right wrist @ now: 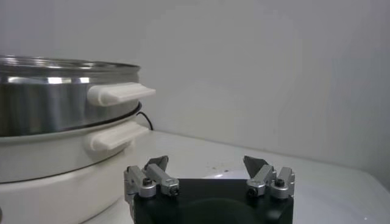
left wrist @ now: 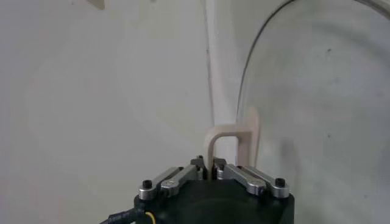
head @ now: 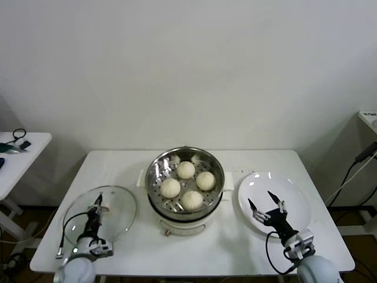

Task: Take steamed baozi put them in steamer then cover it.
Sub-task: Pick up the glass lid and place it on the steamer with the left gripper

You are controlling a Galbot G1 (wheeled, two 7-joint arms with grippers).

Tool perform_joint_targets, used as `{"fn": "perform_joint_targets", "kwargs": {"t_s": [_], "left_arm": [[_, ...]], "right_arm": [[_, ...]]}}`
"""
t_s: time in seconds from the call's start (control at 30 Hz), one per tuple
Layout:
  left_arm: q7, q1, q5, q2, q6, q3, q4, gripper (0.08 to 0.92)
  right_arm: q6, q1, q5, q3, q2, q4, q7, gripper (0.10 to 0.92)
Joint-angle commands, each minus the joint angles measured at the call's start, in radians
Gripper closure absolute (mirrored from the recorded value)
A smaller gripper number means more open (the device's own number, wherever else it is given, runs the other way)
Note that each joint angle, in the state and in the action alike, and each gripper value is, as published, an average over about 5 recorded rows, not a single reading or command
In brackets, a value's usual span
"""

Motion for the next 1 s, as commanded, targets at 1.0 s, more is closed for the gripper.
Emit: {"fn": "perform_joint_targets", "kwargs": {"t_s": [1.0], "left_arm": [[0.108, 0.254, -0.142, 0.232, 0.503, 0.076, -0.704, 0.848]], "right_arm": [[0.018, 0.045, 0.007, -0.014, -0.062, -0.021, -0.002, 0.203]]}}
